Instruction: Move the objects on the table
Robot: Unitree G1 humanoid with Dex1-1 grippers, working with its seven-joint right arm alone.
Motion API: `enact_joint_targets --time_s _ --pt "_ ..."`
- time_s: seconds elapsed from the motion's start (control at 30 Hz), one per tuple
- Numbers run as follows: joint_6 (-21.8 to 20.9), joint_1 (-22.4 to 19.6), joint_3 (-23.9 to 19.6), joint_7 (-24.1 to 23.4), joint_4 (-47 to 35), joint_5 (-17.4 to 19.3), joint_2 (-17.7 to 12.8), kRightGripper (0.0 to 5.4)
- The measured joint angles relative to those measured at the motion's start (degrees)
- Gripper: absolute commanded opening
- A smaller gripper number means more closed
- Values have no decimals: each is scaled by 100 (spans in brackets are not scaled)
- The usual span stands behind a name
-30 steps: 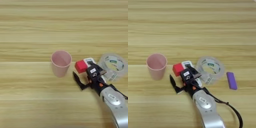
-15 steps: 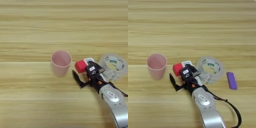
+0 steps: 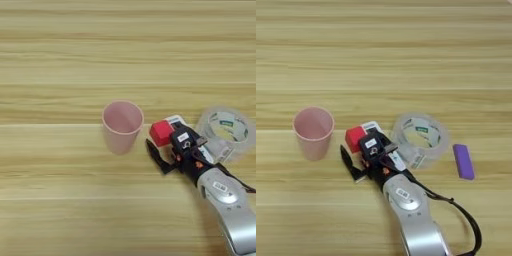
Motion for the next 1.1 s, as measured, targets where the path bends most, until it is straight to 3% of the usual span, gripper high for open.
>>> enact_joint_targets --time_s 0.47,1.1 --pt "-36 1 -8 0 16 33 0 242" --pt "-86 72 -185 -13 -530 231 -1 229"
